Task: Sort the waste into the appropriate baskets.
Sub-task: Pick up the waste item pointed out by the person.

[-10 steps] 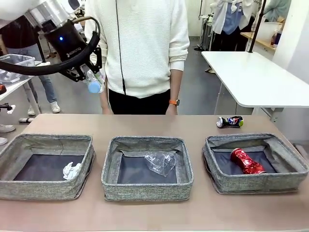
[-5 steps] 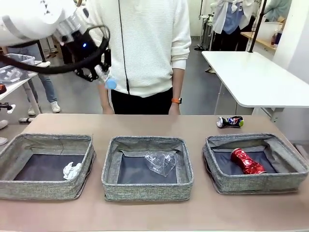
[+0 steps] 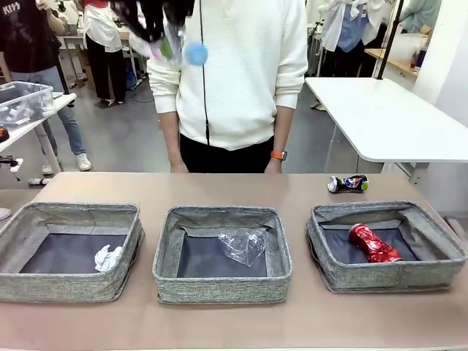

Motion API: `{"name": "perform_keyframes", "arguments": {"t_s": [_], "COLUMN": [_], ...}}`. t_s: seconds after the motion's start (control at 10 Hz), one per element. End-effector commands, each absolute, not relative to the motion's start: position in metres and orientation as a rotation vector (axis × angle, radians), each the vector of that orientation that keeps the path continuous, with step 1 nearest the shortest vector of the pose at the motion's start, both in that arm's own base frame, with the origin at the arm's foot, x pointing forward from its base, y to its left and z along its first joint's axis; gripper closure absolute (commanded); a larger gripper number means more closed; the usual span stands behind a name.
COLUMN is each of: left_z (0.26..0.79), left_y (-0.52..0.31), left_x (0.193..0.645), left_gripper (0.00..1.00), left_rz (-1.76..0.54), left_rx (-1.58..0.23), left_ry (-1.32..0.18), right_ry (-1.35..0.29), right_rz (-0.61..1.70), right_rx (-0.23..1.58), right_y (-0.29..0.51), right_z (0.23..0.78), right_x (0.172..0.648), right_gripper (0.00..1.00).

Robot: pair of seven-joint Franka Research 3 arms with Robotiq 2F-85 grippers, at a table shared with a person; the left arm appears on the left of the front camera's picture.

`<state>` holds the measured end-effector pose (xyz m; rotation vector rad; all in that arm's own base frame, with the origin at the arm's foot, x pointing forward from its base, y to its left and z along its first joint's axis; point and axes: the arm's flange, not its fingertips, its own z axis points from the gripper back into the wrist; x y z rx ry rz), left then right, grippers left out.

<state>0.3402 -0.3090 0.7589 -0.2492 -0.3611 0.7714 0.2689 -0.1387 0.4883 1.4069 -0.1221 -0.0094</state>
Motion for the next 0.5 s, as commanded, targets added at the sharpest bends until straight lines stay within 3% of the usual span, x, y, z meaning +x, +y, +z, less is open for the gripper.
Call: {"name": "perform_keyframes", "arguments": {"t_s": [0.0, 0.4], "left_z": [0.776, 0.774], "left_y": [-0.315, -0.328], "left_x": [0.358, 0.335], "left_gripper": [0.77, 0.77], "left_rz": [0.755, 0.561], "left_rx": [-0.273, -0.362], "left_ry": [-0.322, -0.266], "right_ry": [-0.140, -0.140], "right_rz": [-0.006, -0.006], "right_rx": [1.415, 1.415], "right_y": [-0.137, -0.137], "right_z": [0.490, 0.490], "right_x": [0.269, 0.269], "right_gripper": [0.00, 0.00]}}
